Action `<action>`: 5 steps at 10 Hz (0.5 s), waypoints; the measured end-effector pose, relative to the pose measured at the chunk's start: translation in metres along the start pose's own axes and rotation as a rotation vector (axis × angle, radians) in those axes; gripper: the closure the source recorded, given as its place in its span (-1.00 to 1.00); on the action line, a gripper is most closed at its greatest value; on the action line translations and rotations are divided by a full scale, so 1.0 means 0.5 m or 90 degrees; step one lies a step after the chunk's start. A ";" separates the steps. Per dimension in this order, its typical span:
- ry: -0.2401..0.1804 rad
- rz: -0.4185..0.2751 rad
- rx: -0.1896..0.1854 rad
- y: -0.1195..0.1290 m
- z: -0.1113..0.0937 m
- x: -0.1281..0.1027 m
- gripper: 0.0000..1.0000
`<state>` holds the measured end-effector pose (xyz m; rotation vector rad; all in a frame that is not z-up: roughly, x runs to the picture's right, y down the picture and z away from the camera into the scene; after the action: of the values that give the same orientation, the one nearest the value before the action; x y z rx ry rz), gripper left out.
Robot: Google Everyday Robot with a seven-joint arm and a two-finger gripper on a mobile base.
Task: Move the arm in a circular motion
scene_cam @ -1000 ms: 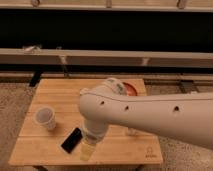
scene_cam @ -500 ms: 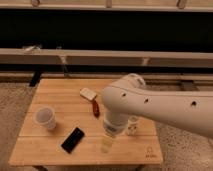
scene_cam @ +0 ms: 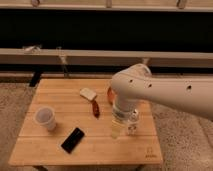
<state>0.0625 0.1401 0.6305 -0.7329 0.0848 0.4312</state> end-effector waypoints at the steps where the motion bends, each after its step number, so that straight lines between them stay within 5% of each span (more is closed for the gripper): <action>1: 0.005 -0.004 0.004 -0.028 0.002 -0.011 -0.60; 5: 0.018 -0.029 0.022 -0.116 0.005 -0.087 -0.60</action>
<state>0.0464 0.0885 0.6786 -0.7062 0.1010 0.3753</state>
